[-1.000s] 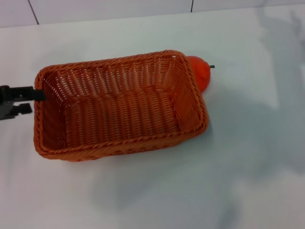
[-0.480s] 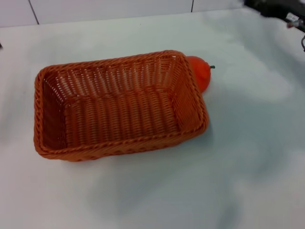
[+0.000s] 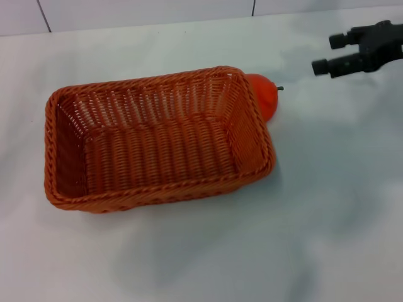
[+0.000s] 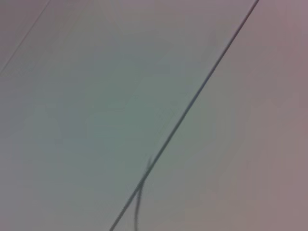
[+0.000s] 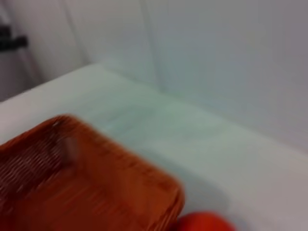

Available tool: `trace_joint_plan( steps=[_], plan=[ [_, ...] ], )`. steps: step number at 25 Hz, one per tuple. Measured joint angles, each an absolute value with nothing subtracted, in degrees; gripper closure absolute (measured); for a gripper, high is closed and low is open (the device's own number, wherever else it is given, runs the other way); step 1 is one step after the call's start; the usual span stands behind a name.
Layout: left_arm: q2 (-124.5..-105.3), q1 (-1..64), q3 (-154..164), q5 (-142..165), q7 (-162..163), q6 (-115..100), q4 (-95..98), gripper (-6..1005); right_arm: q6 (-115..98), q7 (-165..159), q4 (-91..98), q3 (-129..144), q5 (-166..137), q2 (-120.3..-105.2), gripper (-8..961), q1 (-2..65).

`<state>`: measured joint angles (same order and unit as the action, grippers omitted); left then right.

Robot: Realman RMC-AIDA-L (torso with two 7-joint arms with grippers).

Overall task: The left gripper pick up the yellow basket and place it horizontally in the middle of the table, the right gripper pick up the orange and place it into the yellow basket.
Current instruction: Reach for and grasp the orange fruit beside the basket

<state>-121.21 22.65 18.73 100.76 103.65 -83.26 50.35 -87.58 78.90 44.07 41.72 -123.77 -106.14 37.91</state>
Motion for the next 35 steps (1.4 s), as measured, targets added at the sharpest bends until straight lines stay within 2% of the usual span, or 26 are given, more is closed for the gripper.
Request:
trace_joint_plan(
  steps=[6, 14, 25, 35],
  plan=[
    [-121.43, 22.8, 18.8, 95.5, 97.7, -86.8, 50.3, 244, -92.6, 72.3, 47.0, 41.4, -137.0, -106.49, 26, 43.1],
    [-123.59, 21.9, 18.4, 86.7, 83.0, -93.0, 47.0, 245, -89.3, 68.8, 45.9, 45.6, -143.3, -108.94, 26, 48.0],
    [-123.63, 20.0, 18.4, 83.7, 80.8, -96.9, 44.3, 247, -80.7, 66.6, 45.7, 51.2, -144.7, -112.09, 45, 48.9],
    [-123.70, 19.8, 18.5, 83.6, 81.2, -97.8, 43.6, 248, -73.0, 68.8, 37.0, 54.1, -145.2, -113.04, 84, 51.4]
  ],
)
